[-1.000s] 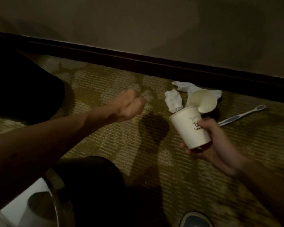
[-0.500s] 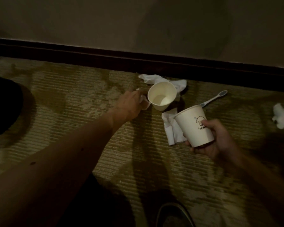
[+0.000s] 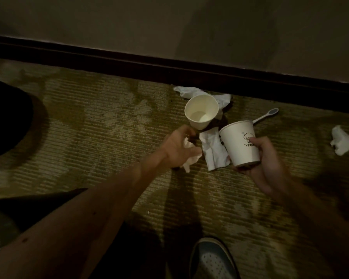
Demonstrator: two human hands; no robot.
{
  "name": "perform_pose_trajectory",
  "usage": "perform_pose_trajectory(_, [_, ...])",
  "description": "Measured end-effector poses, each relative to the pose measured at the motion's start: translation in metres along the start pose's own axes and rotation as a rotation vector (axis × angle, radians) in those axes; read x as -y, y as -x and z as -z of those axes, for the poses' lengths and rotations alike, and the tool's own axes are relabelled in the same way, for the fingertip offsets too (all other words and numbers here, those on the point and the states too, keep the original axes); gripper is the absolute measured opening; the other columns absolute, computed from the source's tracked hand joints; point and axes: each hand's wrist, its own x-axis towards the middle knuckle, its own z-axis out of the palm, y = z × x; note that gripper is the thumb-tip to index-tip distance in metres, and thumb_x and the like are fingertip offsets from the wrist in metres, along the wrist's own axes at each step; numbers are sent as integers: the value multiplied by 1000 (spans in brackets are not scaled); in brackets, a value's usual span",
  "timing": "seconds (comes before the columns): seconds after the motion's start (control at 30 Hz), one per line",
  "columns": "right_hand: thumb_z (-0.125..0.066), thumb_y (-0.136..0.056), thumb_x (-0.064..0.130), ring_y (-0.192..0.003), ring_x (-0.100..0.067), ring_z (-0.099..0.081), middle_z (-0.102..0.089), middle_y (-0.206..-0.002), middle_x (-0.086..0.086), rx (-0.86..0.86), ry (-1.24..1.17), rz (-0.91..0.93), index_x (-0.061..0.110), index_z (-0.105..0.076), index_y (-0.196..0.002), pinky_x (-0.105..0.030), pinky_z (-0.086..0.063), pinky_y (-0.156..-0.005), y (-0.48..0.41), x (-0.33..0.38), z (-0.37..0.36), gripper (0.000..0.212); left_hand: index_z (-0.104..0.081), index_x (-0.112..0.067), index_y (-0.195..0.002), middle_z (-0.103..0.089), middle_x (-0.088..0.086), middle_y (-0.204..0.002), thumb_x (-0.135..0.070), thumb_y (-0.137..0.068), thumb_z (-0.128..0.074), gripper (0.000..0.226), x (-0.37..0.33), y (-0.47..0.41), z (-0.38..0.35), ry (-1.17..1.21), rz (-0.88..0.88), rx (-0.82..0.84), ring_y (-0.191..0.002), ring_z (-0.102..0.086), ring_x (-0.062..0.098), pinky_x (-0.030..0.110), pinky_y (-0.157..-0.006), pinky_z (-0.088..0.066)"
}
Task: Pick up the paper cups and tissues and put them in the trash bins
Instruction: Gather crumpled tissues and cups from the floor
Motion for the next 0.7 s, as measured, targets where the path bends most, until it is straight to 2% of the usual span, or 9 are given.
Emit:
perform_pose_trajectory(0.07, [-47,-92,32,-109,-38,-58,-59,-129,-25,17,-18,-11,5,-49,-132,-46,-47,-85,0,-1,1,48,-51,-29,-133,-62,-1,-121,-24,-88,-73,50,-1,3,-11,105,-51,48,-104,-63,17,29,-72,-55])
perform_pose_trajectory(0.17, [-45,-92,36,-114,-40,-61,-63,-124,-25,62,-58,-68,5,-51,-131,-48,-52,-88,3,-3,4,50,-53,-28,-135,-67,1,-114,-22,-92,-68,46,-2,6,-27,187,-47,131,-97,-68,21,36,-67,-60])
perform_pose_trajectory(0.23, [-43,-93,39,-109,-37,-65,-66,-119,-24,115,-81,-96,5,-53,-130,-46,-55,-82,4,-3,5,51,-58,-26,-131,-66,0,-115,-29,-94,-65,37,-3,8,-37,196,-3,155,-95,-67,20,31,-60,-57])
perform_pose_trajectory(0.3, [-42,-92,42,-107,-34,-67,-68,-117,-23,167,-123,-111,4,-53,-130,-45,-54,-83,4,-4,7,55,-65,-24,-122,-68,2,-111,-36,-96,-61,29,-3,9,-42,203,18,151,-92,-68,22,30,-59,-54])
perform_pose_trajectory(0.37, [-40,-92,45,-109,-33,-66,-67,-118,-23,214,-159,-119,3,-55,-129,-46,-52,-89,4,-4,9,58,-71,-20,-97,-71,5,-93,-39,-98,-57,23,-3,13,-43,262,-4,125,-80,-69,22,40,-62,-59])
perform_pose_trajectory(0.43, [-38,-92,48,-114,-34,-64,-65,-122,-24,263,-182,-134,2,-56,-129,-47,-48,-96,4,-4,9,61,-67,-18,-77,-69,6,-78,-41,-98,-56,33,-3,17,-43,361,-8,93,-70,-68,22,43,-65,-60])
perform_pose_trajectory(0.57, [-50,-84,45,-115,-32,-63,-63,-125,-23,375,-261,-147,0,-59,-128,-47,-52,-94,6,-3,1,64,-63,-12,-74,-68,-3,-65,-44,-97,-55,40,-10,19,-48,491,40,-44,-63,-65,11,23,-54,-50])
perform_pose_trajectory(0.63, [-56,-80,43,-114,-29,-64,-64,-126,-19,405,-294,-139,3,-60,-129,-48,-48,-99,8,-2,-5,64,-65,-12,-76,-68,-1,-69,-45,-95,-58,38,-17,20,-48,535,81,-86,-67,-65,11,22,-57,-50])
perform_pose_trajectory(0.7, [-58,-79,42,-119,-30,-61,-63,-129,-19,425,-333,-125,4,-61,-127,-49,-43,-105,7,-2,-10,62,-68,-8,-84,-72,4,-74,-43,-95,-59,38,-23,21,-41,625,122,-40,-69,-68,15,24,-59,-53])
